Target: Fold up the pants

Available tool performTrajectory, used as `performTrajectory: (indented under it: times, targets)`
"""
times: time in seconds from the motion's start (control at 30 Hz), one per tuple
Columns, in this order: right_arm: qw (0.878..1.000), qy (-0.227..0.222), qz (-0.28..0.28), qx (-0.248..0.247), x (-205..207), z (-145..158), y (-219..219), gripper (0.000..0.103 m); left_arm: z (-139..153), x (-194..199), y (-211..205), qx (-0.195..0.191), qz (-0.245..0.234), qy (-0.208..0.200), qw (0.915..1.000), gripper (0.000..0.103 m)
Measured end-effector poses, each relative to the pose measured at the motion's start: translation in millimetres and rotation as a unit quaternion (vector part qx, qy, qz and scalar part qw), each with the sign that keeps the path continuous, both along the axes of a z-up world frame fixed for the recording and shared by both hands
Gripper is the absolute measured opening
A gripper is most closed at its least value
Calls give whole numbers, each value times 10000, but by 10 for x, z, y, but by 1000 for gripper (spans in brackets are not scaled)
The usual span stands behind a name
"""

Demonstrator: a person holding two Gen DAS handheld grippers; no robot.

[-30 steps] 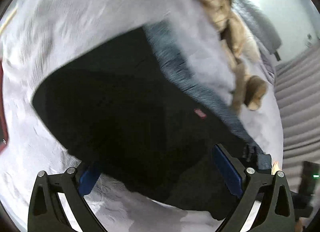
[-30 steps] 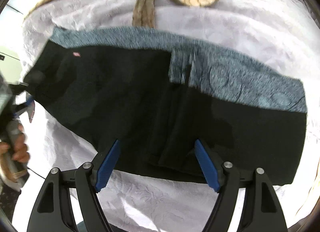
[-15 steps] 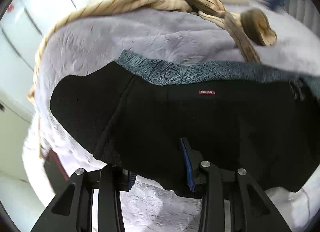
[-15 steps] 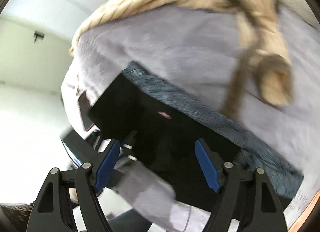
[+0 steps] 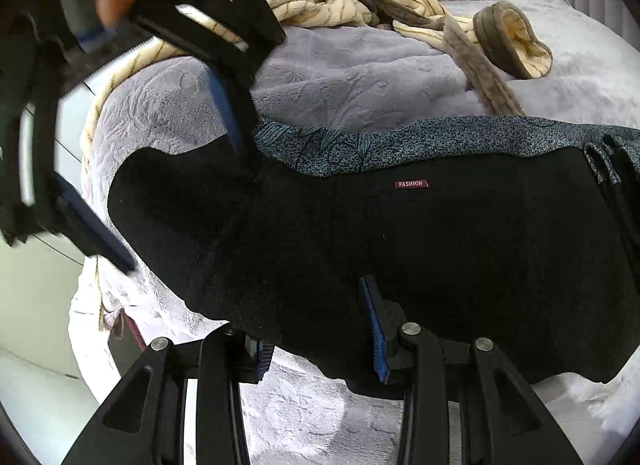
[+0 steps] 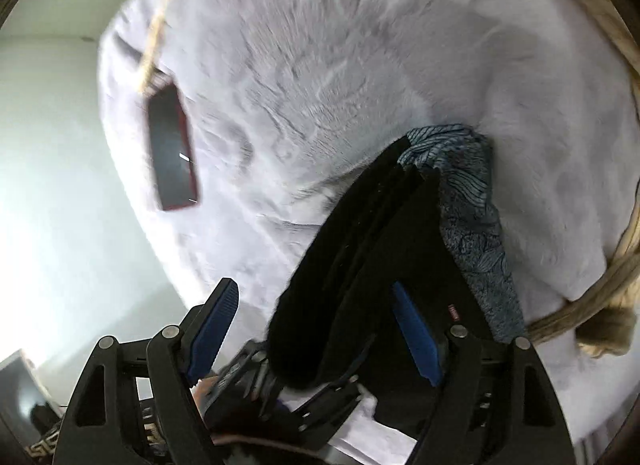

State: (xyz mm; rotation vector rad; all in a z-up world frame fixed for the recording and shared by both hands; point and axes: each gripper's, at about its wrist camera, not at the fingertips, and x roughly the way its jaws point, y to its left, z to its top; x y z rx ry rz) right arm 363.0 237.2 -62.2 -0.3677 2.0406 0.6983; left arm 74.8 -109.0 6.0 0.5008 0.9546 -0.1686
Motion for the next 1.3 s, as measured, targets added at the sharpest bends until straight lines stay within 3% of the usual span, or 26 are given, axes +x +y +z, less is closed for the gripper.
performTrajectory:
  times: [0.07, 0.1, 0.17, 0.2, 0.37, 0.47, 0.57, 0.63, 0.67, 0.7, 0.87, 0.9, 1.07, 1.17, 1.3]
  targets:
    - [9999, 69, 13, -96, -23, -112, -5, 78, 5, -8, 3, 14, -7, -3, 10000, 40]
    - [9999, 75, 22, -82, -34, -142, -31, 53, 8, -12, 2, 11, -6, 38, 10000, 40]
    - [9999, 13, -151, 14, -6, -108, -140, 24, 43, -18, 2, -47, -23, 111, 9999, 40]
    - [9996, -25, -218, 154, 9, -58, -191, 17, 86, -35, -18, -58, -73, 75, 9999, 40]
    - [9923, -169, -828, 901, 53, 309, -683, 15, 438, -139, -180, -221, -302, -102, 9992, 40]
    - [9769, -178, -1558, 1451, 50, 604, -1219, 15, 724, -255, -367, -338, -559, -295, 9974, 40]
    - [9507, -277, -2321, 2038, -16, 898, -1870, 15, 973, -416, -656, -310, -924, -529, 9938, 40]
    - [9258, -415, -2860, 2439, -134, 1123, -2414, 15, 1152, -506, -917, -382, -1211, -610, 9900, 40]
    - [9188, -460, -2995, 2528, -179, 1197, -2556, 15, 1221, -557, -1037, -430, -1337, -615, 9882, 40]
    - [9037, -568, -3272, 2701, -245, 1365, -2875, 15, 1290, -625, -1181, -491, -1492, -601, 9858, 40]
    - [8521, -915, -4156, 3047, -742, 1570, -3972, 15, 1394, -998, -1928, -558, -2347, -387, 9697, 40]
    - [8358, -986, -4410, 3119, -927, 1553, -4285, 15, 1364, -1088, -2082, -514, -2526, -358, 9655, 40]
    - [7784, -1108, -5300, 3179, -1580, 1274, -5343, 15, 1006, -1526, -2794, -155, -3250, -91, 9455, 40]
    - [7666, -1146, -5588, 2949, -1904, 922, -5703, 15, 659, -1744, -3099, 212, -3544, 89, 9348, 40]
    - [7474, -1017, -5958, 2758, -2204, 383, -5924, 15, 259, -1883, -3328, 584, -3650, 354, 9285, 40]
